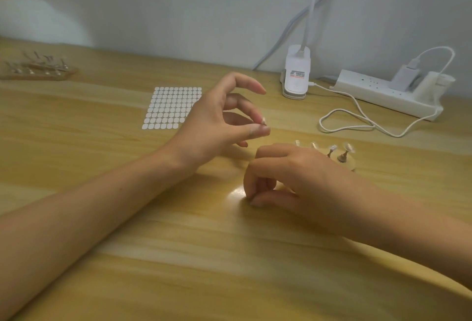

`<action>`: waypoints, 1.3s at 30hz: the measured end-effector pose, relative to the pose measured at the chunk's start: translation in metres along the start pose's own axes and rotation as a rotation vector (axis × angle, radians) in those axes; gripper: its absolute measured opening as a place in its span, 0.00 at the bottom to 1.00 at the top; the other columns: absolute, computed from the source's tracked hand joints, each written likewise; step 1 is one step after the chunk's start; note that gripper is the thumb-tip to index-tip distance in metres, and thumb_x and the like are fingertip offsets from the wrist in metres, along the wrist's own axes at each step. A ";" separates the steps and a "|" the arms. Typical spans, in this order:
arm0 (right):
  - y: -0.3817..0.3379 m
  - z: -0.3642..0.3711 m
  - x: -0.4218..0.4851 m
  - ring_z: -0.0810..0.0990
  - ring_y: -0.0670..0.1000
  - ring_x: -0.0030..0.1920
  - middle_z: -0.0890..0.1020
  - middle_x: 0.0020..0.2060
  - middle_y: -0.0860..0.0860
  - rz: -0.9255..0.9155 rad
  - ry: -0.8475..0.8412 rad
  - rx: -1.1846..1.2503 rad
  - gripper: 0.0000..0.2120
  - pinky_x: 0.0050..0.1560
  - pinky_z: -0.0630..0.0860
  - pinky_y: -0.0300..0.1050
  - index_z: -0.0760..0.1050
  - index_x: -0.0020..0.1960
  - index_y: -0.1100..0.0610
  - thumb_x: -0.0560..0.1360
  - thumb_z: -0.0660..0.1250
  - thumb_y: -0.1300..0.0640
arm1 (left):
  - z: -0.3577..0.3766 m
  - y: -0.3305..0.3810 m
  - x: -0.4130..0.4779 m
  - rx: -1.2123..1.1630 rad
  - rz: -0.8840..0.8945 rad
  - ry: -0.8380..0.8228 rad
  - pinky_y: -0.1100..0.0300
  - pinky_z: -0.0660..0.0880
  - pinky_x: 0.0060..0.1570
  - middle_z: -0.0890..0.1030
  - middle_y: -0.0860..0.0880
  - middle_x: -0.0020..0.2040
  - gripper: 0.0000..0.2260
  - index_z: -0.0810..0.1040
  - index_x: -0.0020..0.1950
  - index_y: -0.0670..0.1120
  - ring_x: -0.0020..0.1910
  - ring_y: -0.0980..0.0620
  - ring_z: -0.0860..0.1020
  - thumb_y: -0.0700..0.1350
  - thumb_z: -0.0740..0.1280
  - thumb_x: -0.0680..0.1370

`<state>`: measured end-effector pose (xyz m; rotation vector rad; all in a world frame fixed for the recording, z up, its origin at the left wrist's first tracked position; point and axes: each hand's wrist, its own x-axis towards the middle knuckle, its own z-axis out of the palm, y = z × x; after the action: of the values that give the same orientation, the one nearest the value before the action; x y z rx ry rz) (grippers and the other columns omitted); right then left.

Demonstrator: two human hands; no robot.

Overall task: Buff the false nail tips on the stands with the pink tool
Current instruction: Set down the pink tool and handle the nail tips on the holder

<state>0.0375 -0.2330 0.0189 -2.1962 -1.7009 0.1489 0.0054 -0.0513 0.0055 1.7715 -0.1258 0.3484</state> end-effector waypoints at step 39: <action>0.032 -0.031 -0.017 0.77 0.45 0.32 0.84 0.36 0.51 0.309 0.496 0.765 0.03 0.26 0.73 0.38 0.84 0.41 0.53 0.70 0.74 0.54 | 0.032 0.015 -0.020 -0.271 -0.041 -0.092 0.65 0.76 0.34 0.87 0.46 0.51 0.25 0.74 0.63 0.51 0.45 0.47 0.86 0.39 0.77 0.69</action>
<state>0.0711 -0.2627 0.0348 -1.6938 -0.8313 0.2554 -0.0122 -0.0881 0.0073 1.5200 -0.1928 0.2090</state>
